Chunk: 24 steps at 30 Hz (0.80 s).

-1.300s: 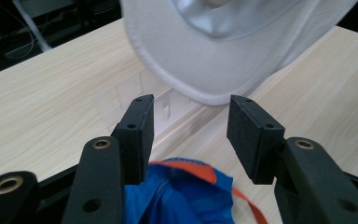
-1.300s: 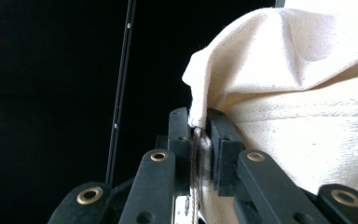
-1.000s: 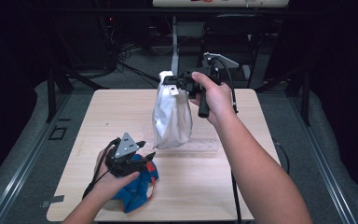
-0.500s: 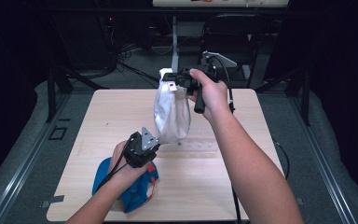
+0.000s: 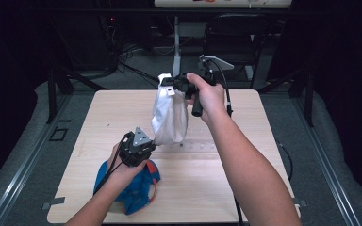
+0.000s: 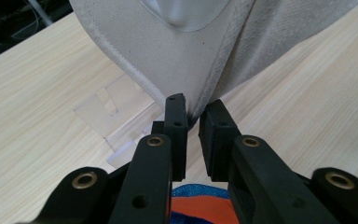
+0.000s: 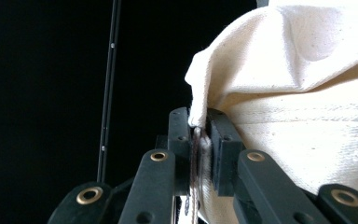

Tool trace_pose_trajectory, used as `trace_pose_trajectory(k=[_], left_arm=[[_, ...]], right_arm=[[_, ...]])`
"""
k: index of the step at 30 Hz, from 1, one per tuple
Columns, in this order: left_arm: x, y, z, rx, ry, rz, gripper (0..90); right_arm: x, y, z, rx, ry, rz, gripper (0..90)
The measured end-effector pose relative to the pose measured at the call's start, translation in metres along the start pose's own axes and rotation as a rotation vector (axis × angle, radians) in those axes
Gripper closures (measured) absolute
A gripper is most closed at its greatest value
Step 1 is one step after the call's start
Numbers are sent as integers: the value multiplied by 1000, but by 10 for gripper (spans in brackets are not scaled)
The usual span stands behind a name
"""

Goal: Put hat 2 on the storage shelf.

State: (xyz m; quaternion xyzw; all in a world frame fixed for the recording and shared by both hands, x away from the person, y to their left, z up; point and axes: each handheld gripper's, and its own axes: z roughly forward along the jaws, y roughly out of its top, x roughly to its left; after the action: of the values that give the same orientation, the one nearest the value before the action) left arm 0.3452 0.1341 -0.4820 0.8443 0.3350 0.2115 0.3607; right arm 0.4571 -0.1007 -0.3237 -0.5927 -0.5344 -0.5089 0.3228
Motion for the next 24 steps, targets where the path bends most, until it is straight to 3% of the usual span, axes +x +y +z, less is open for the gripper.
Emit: trace_pose_trajectory(k=[8, 16, 24], left_arm=[[4, -7, 9, -12, -48, -48, 815], [6, -9, 13, -3, -49, -54, 815], [8, -16, 16, -23, -40, -92, 820]], right_arm=[[-7, 2, 5, 4, -14, 6, 813], [-11, 5, 8, 8, -25, 6, 812], [-20, 5, 12, 12, -26, 18, 811]])
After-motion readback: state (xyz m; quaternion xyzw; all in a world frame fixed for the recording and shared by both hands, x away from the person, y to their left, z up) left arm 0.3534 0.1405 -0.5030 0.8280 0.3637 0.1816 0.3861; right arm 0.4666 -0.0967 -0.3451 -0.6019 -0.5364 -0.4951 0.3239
